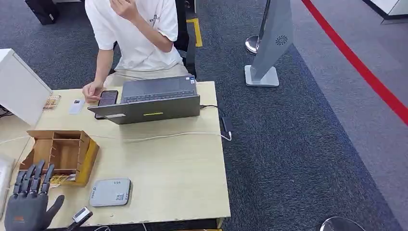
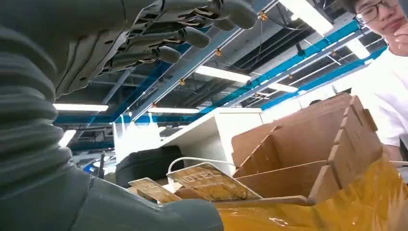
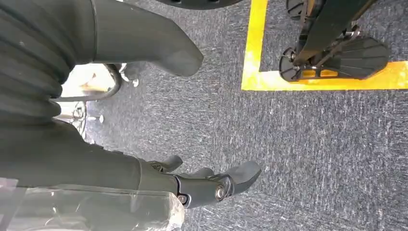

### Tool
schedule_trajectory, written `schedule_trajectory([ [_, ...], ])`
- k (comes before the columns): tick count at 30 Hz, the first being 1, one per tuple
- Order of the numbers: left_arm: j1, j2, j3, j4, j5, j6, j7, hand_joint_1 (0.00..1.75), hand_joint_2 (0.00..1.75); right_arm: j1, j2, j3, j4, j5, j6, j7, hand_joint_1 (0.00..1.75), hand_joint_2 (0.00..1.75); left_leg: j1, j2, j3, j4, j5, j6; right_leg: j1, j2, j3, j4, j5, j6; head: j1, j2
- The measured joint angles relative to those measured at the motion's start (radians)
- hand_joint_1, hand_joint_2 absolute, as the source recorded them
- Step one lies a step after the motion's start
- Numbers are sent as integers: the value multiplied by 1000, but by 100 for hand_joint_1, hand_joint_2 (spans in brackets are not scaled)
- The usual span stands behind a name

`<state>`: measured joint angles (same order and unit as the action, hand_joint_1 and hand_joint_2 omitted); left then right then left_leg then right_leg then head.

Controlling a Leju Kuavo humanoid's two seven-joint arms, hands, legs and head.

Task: Pass the card to the sensor for recognition and then transmit it.

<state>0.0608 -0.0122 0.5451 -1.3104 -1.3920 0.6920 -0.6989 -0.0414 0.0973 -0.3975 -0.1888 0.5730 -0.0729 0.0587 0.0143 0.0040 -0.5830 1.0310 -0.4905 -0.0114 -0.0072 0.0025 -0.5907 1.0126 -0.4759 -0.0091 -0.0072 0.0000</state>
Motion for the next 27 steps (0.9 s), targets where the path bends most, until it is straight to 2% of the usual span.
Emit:
schedule_trajectory([
  [16,-20,-3,-3,3,-5,0,0,0,175,0,0,0,0,9,12,0,0,175,0,0,0,0,0,0,0,0,0,0,0,0,0,0],
  [27,-53,30,53,43,2,0,0,0,175,-1,-1,0,0,30,17,-2,0,175,0,0,0,0,0,0,0,0,0,0,0,0,0,0],
])
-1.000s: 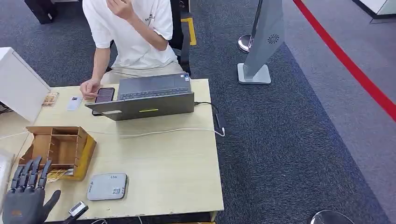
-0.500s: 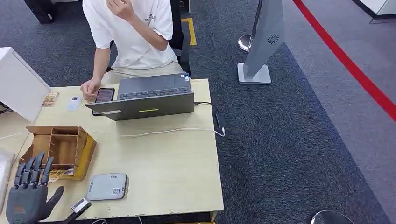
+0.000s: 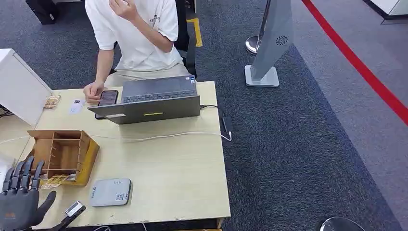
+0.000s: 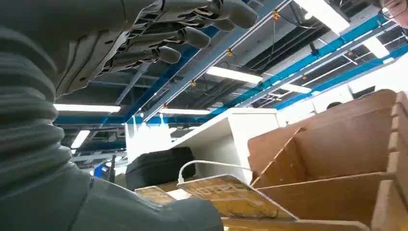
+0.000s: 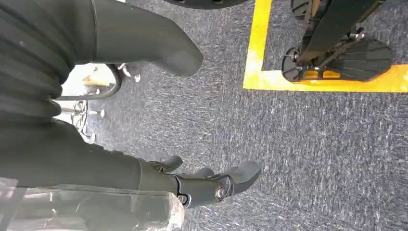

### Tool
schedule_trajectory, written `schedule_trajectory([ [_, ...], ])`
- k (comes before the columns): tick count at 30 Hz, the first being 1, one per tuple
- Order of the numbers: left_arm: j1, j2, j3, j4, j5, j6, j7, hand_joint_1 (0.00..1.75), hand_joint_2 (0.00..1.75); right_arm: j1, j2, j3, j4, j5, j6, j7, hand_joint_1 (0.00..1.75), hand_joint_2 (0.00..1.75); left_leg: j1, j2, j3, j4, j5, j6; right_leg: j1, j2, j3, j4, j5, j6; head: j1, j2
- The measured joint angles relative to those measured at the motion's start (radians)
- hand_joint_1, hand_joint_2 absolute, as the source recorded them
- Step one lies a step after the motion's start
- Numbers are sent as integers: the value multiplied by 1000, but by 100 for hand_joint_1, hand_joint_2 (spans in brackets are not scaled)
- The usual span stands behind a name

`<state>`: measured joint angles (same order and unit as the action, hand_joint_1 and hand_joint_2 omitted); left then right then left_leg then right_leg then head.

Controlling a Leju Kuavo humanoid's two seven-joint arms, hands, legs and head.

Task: Pass the card to the sensor for recognition and then transmit it.

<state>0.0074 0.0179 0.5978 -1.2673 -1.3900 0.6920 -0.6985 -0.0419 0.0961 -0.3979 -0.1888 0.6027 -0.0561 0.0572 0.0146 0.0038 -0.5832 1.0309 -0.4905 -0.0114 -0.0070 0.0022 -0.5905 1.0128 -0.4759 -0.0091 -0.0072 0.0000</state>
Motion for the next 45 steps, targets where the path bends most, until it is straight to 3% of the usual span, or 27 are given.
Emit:
schedule_trajectory([
  [22,-63,27,64,94,-54,0,4,0,175,0,-4,0,0,23,2,-5,0,175,0,0,0,0,0,0,0,0,0,0,0,0,0,0],
  [45,-68,32,69,124,-61,0,4,0,175,-1,-7,0,0,42,12,-5,0,175,0,0,0,0,0,0,0,0,0,0,0,0,0,0],
])
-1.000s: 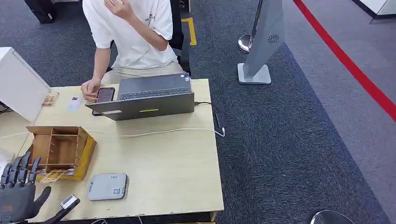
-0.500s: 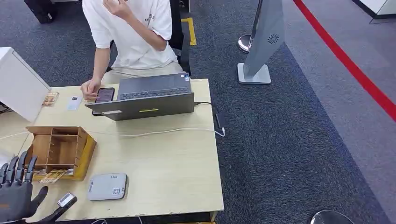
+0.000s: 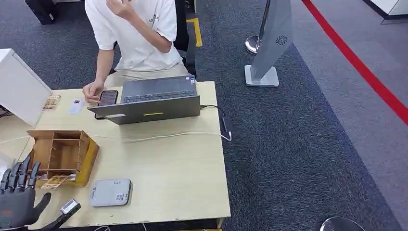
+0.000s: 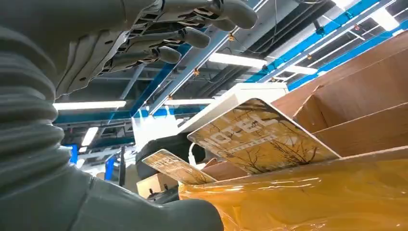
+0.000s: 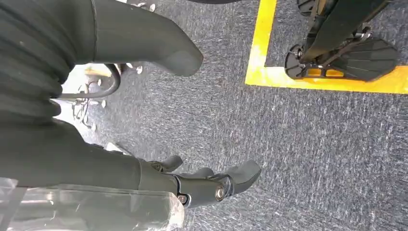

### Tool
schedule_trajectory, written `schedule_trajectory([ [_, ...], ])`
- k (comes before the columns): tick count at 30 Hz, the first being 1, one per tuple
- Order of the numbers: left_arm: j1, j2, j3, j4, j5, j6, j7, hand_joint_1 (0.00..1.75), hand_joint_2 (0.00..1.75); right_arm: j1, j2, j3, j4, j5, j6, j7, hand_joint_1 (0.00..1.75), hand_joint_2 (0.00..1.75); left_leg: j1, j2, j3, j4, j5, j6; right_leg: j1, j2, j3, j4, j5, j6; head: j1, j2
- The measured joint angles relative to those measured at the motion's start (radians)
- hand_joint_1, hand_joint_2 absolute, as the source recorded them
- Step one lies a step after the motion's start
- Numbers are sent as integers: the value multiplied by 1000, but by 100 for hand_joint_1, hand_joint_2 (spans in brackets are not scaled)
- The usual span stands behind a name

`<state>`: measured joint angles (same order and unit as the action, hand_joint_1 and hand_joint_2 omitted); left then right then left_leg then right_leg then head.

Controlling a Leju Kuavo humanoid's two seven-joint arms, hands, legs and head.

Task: Pass the card to the sensor for recognition and then transmit it.

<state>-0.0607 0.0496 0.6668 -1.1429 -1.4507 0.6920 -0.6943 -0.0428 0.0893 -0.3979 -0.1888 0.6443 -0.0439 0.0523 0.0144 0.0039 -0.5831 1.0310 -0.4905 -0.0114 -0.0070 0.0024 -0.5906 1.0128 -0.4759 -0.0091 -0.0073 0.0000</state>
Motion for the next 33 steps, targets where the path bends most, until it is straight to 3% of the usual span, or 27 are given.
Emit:
schedule_trajectory([
  [14,0,-1,0,0,-1,0,-3,2,175,0,0,0,0,7,3,0,0,175,0,0,0,0,0,0,0,0,0,0,0,0,0,0],
  [15,0,-1,0,0,0,0,-3,175,175,0,0,0,0,7,3,0,0,175,0,0,0,0,0,0,0,0,0,0,0,0,0,0],
  [33,-2,11,-5,60,60,0,-3,175,175,-1,0,-17,0,9,6,-8,0,175,0,0,0,0,0,0,0,0,0,0,0,0,0,0],
])
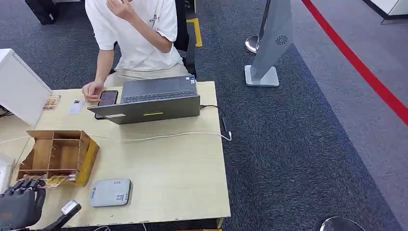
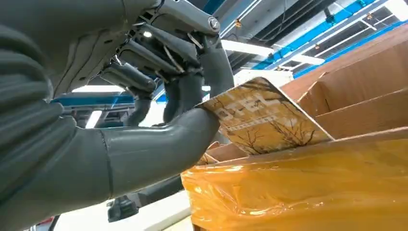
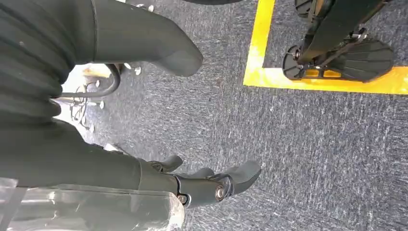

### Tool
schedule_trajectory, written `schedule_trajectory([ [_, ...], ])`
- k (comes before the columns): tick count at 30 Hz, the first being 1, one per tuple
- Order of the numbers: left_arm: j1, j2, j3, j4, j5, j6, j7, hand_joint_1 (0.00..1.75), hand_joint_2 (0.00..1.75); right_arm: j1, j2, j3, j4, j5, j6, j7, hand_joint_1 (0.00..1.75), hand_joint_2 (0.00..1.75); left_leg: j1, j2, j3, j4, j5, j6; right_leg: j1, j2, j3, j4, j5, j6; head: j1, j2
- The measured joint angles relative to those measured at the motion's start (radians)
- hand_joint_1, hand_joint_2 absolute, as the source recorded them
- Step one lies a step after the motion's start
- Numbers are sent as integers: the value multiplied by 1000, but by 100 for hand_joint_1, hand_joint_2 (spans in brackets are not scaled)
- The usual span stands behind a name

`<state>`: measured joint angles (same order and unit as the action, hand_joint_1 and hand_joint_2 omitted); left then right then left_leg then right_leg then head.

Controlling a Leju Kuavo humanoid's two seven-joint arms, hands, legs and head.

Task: Pass the card to the sensor for recognition and then transmit it.

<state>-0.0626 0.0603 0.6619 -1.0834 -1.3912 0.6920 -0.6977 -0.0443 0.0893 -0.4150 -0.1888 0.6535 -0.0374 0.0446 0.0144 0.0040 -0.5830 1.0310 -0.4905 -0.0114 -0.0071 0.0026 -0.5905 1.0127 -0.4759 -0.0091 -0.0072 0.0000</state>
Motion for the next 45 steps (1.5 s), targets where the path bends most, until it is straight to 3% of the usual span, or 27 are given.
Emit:
schedule_trajectory([
  [20,-21,14,-9,59,63,6,-2,175,175,-1,0,-31,0,9,-2,-21,0,175,0,0,0,0,0,0,0,0,0,0,0,0,0,0],
  [27,30,-31,-98,-94,133,6,3,175,175,-1,0,-56,0,-5,-8,-16,0,175,-1,0,0,0,0,0,0,0,0,0,0,0,0,0],
  [33,152,-67,-292,-358,127,7,176,175,175,-1,0,-95,0,-19,-26,-13,0,175,-1,0,0,0,0,0,0,0,0,-1,0,0,0,0],
  [38,214,-48,-472,-510,139,7,326,175,175,-1,0,-130,0,-21,-30,-13,0,175,0,0,0,0,0,0,-1,0,0,-1,0,0,0,0],
  [45,220,-2,-610,-612,186,7,357,175,175,-1,2,-160,0,-3,-30,-13,0,175,0,0,0,0,0,0,0,0,0,0,0,0,0,0],
])
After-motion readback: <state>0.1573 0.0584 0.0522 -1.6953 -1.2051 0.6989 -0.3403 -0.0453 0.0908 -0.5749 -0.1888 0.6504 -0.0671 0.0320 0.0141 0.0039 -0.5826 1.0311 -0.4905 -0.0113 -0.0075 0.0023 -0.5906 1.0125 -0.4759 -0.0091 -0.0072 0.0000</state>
